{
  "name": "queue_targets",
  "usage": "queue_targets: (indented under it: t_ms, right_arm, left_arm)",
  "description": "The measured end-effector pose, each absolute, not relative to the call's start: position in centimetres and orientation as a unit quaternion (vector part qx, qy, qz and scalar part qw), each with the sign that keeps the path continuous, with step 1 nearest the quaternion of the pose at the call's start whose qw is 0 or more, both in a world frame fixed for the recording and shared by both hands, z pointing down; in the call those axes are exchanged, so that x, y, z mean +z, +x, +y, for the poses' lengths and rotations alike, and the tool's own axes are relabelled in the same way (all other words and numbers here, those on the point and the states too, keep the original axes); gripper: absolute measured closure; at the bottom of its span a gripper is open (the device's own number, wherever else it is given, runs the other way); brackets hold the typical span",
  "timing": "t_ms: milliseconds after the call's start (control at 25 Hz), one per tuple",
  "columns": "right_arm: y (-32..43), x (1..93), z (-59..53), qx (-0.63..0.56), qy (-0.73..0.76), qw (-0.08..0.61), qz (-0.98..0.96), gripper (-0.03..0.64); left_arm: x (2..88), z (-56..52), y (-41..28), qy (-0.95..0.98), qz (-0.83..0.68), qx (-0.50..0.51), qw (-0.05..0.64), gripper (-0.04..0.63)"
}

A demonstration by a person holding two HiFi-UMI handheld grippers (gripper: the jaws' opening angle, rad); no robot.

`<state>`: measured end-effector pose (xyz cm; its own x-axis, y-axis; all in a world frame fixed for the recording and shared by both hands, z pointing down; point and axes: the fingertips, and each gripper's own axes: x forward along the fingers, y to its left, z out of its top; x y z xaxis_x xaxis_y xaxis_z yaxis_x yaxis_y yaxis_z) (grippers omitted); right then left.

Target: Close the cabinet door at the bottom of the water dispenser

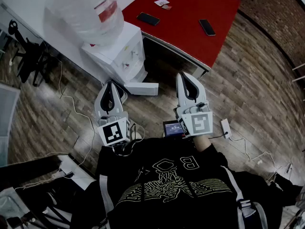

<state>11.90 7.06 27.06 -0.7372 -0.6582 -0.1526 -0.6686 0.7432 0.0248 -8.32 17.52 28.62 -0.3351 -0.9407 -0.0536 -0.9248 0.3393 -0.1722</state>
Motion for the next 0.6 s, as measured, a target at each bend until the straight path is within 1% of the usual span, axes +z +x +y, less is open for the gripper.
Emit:
queue_targets:
  t_ms: [120, 240, 400, 600]
  right_arm:
    - [11.8, 27.2, 6.1, 0.03, -0.351, 0.077, 0.933, 0.618]
    - [11.0, 28.0, 4.7, 0.024, -0.358, 0.067, 0.931, 0.618]
    - [8.4, 28.7, 2.6, 0.009, -0.358, 0.06, 0.932, 0.618]
    - [4.2, 28.8, -1.0, 0.008, -0.377, 0.05, 0.925, 0.618]
  left_arm:
    - [28.3, 16.5, -8.3, -0.57, 0.817, -0.049, 0.075, 0.588]
    - [28.8, 14.9, -9.1, -0.572, 0.815, -0.048, 0.075, 0.588]
    - [29.6, 12.0, -12.4, -0.575, 0.814, -0.049, 0.072, 0.588]
    - [29.1, 7.3, -16.4, -0.602, 0.792, -0.051, 0.092, 0.588]
